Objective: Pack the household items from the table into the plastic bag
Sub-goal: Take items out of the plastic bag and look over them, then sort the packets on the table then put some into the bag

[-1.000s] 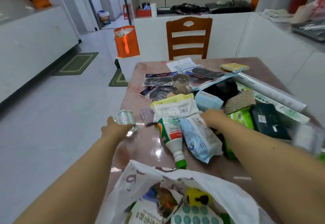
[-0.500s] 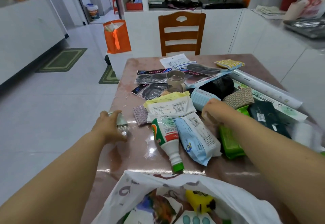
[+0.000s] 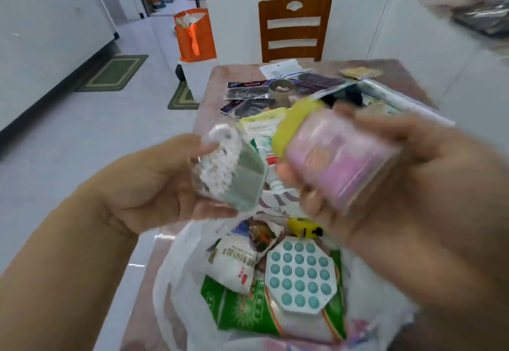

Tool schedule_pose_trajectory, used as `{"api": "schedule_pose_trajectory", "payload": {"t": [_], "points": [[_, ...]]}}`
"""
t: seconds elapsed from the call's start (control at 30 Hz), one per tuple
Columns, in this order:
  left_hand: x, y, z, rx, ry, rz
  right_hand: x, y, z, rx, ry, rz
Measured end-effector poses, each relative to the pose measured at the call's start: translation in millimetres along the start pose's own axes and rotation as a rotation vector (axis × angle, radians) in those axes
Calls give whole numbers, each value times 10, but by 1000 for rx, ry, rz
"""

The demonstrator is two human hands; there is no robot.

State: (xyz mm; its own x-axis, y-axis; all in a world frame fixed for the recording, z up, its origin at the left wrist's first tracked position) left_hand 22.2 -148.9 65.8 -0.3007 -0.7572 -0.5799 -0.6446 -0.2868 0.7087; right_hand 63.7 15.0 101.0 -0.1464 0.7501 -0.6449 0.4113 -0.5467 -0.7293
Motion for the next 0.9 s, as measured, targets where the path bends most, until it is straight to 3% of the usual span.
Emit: {"api": "schedule_pose_trajectory", "payload": {"t": [0.03, 0.1, 0.2, 0.3, 0.4, 0.57, 0.7, 0.77, 0.9], "points": [[2, -221, -48, 57, 24, -18, 37, 142, -148, 72, 168, -72], [72, -664, -62, 118, 156, 59, 246, 468, -182, 76, 307, -228], [93, -1141, 99, 32, 339, 600, 845, 805, -44, -45, 520, -769], [-138, -1437, 374, -216, 261, 1210, 1370, 874, 24, -79, 594, -1268], [-222, -1696, 565, -234, 183, 1491, 1816, 897, 55, -150, 653, -1649], [-213, -1767, 573, -116, 215, 1519, 1937, 978, 36, -258, 543, -1710], [-379, -1543, 508, -166, 216, 1464, 1240, 828, -336, -166, 303, -1606], [-505, -1306, 485, -240, 234, 1401, 809, 589, -625, -45, 255, -1408], [-654, -788, 529, -276, 308, 1173, 557, -216, -889, 319, 376, -1032]]}}
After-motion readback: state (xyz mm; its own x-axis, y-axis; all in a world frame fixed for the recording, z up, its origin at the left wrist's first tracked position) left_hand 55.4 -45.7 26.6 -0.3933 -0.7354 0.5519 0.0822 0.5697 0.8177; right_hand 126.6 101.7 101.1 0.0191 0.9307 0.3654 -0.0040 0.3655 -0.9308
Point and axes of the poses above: each hand's wrist, its own z-axis towards the middle knuckle, its own x-axis out of the back of the hand, y = z × x, the point moved 8 cm from there along z, towards the middle knuckle, and after that the axes turned 14 degrees about -z, right-handed, at the moved point
